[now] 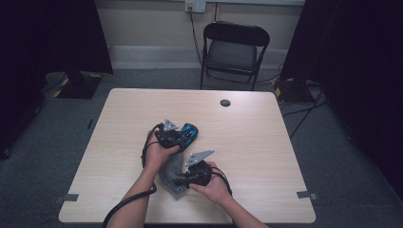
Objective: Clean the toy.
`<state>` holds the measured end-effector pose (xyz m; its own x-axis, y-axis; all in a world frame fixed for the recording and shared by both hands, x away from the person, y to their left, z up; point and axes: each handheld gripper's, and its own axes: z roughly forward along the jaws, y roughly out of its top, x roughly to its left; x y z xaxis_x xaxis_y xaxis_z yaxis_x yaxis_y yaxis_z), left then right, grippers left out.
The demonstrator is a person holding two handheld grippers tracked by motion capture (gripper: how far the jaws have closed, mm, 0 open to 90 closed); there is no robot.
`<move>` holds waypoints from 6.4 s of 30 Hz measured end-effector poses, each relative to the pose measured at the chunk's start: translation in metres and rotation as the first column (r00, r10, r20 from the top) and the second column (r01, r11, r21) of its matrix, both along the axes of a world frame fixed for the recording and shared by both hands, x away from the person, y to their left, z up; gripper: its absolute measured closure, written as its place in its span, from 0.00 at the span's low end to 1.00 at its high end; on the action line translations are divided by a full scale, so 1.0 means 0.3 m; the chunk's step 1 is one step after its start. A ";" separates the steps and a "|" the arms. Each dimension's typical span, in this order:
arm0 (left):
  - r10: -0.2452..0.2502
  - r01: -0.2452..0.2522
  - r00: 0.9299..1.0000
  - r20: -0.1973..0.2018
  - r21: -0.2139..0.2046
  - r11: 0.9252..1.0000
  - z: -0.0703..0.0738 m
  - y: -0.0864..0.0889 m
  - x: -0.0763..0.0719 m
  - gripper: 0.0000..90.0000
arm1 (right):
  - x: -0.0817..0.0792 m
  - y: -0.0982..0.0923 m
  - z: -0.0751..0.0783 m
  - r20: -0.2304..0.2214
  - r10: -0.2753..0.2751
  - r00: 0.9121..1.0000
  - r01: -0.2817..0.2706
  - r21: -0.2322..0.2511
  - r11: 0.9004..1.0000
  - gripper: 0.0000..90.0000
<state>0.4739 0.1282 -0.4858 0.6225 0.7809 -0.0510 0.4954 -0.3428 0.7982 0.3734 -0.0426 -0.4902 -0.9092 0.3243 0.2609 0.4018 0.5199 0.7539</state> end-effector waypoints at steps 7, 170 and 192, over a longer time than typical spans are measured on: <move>-0.001 0.001 1.000 -0.026 0.006 1.000 0.009 -0.003 0.004 0.57 | -0.001 0.000 0.009 0.004 0.010 1.000 -0.010 0.000 1.000 0.85; 0.356 -0.358 0.921 -0.159 0.011 0.933 0.000 0.335 -0.381 0.78 | 0.412 0.060 0.011 0.290 -0.185 0.939 0.233 -0.139 0.963 0.10; 0.158 -0.167 0.918 -0.365 0.008 0.986 0.034 0.138 -0.329 0.82 | 0.408 0.068 0.018 0.280 -0.198 0.939 0.250 -0.163 0.954 0.10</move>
<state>0.3751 0.1696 -0.4755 0.4225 0.8657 -0.2685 0.7999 -0.2168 0.5596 0.4958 -0.0221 -0.4849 -0.8341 0.5482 -0.0610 0.3302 0.5849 0.7409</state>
